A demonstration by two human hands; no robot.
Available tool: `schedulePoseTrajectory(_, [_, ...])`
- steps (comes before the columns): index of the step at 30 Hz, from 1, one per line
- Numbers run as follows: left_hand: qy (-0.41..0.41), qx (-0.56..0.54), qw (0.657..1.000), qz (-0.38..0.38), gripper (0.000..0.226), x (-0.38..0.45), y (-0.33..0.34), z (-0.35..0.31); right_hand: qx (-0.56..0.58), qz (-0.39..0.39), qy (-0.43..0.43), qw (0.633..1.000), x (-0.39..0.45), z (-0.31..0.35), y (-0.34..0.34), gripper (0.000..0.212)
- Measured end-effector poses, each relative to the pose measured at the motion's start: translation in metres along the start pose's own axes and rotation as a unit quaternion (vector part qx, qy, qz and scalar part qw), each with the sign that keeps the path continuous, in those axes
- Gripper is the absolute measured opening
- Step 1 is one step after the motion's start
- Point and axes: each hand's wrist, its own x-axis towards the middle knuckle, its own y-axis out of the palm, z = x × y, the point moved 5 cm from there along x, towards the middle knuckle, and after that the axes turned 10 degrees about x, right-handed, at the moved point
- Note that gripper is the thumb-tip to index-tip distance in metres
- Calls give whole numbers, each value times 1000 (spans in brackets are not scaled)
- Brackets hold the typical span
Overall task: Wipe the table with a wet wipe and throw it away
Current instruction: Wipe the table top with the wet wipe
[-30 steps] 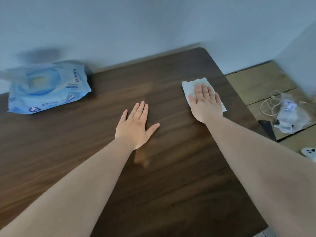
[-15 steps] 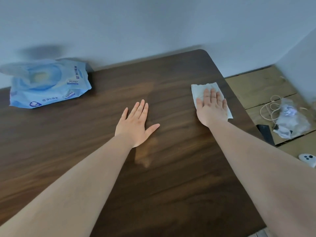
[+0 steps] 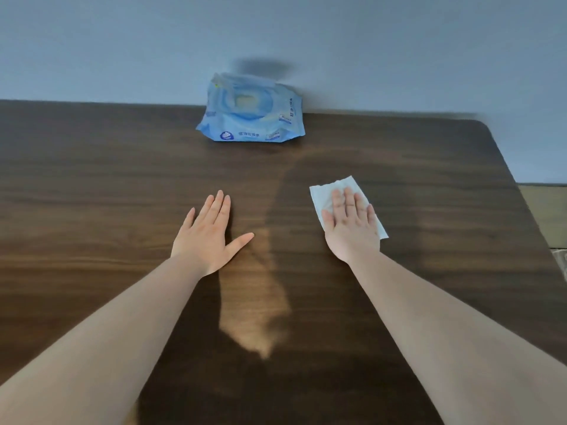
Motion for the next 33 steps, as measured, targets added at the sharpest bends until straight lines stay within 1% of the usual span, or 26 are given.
schedulePoseTrajectory(1, [-14, -3, 1000, 5, 95, -9, 5, 15, -8, 3, -19, 1000, -4, 17, 7, 57])
schedulePoseTrajectory(4, [-88, -13, 996, 21, 105, -53, 19, 89, -30, 25, -103, 994, -18, 96, 40, 56])
schedulePoseTrajectory(10, [-225, -22, 971, 77, 119, -143, 52, 225, -51, 56, -217, 973, -43, 243, 101, 57])
schedulePoseTrajectory(12, [-258, -26, 961, 93, 122, -170, 65, 261, -55, 65, -252, 964, -52, 289, 120, 57])
schedulePoseTrajectory(14, [-264, -34, 959, 100, 121, -190, 75, 286, -56, 76, -280, 955, -61, 332, 138, 57])
schedulePoseTrajectory(19, [-244, -42, 967, 56, 117, -198, 89, 301, -73, 88, -359, 926, -80, 429, 177, 57])
schedulePoseTrajectory(23, [-242, -64, 967, 55, 116, -197, 95, 305, -89, 98, -401, 906, -87, 488, 202, 57])
schedulePoseTrajectory(25, [-245, -77, 966, 35, 115, -197, 95, 305, -93, 103, -421, 897, -88, 516, 213, 57])
schedulePoseTrajectory(27, [-245, -85, 966, 13, 114, -197, 95, 306, -91, 106, -440, 887, -88, 540, 222, 57])
schedulePoseTrajectory(30, [-247, -82, 966, 4, 112, -198, 96, 307, -105, 109, -471, 869, -87, 568, 230, 57])
schedulePoseTrajectory(33, [-248, -64, 966, -16, 110, -199, 96, 305, -120, 112, -481, 861, -83, 585, 235, 57])
